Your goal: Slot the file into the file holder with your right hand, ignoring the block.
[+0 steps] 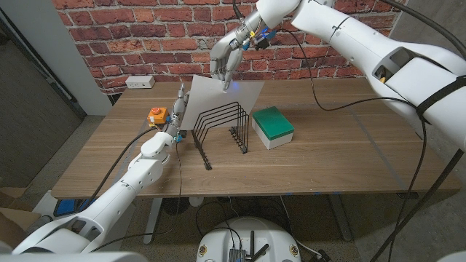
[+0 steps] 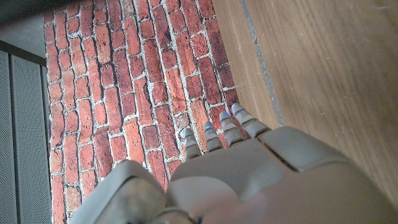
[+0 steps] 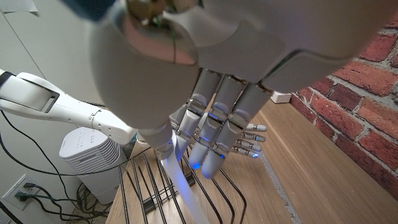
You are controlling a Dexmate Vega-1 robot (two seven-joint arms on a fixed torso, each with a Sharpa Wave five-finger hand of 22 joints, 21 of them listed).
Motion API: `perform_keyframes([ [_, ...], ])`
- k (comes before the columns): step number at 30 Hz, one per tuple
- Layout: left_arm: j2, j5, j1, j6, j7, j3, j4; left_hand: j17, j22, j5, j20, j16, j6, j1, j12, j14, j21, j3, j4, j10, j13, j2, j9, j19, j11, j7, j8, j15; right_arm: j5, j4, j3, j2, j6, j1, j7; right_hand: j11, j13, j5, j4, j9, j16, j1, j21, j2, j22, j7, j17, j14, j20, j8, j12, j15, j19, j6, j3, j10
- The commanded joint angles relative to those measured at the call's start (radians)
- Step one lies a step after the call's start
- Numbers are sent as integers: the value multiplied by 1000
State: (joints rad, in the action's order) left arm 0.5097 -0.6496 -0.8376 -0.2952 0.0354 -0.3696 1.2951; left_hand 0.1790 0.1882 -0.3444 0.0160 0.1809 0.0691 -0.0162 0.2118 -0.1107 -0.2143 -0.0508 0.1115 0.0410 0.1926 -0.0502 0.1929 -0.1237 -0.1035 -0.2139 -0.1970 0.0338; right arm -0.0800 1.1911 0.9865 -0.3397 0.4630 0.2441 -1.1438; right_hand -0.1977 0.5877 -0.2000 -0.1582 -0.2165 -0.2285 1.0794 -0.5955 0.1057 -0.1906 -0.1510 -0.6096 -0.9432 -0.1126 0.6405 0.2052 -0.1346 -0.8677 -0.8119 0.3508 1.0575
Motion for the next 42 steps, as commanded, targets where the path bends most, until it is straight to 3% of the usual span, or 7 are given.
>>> perform_keyframes([
  [1, 0, 0, 1, 0, 2, 0, -1, 2, 5, 1, 0, 6, 0, 4, 3, -9, -2, 6, 2, 2, 5, 4, 5, -9, -10, -5, -2, -1, -10, -13, 10, 15, -1, 0, 8, -5, 3, -7, -7, -3, -6, 14, -5, 10, -3, -25, -1, 4, -94, 7, 6, -98, 5, -26, 10, 1],
  [16, 1, 0, 0, 0, 1, 0, 0, 2, 5, 1, 0, 6, 0, 4, 3, -11, -2, 7, 2, 1, 5, 4, 5, -9, -11, -5, -3, -1, -19, -66, 32, 48, 22, 17, 0, -5, 4, -8, -7, -3, -5, 15, -11, 10, -3, -25, -1, 5, -94, 6, 5, -97, 7, -24, 11, 0],
  [42, 0, 0, 0, 0, -1, 0, 0, 2, 5, 2, 0, 6, 0, 4, 3, -10, -2, 8, 2, 1, 5, 4, 5, -9, -10, -5, -3, -1, -42, -84, 40, 56, 45, 12, 28, -5, 4, -10, -8, -3, -6, 15, -19, 10, -2, -24, 0, 5, -94, 6, 5, -98, 12, -23, 13, -1],
])
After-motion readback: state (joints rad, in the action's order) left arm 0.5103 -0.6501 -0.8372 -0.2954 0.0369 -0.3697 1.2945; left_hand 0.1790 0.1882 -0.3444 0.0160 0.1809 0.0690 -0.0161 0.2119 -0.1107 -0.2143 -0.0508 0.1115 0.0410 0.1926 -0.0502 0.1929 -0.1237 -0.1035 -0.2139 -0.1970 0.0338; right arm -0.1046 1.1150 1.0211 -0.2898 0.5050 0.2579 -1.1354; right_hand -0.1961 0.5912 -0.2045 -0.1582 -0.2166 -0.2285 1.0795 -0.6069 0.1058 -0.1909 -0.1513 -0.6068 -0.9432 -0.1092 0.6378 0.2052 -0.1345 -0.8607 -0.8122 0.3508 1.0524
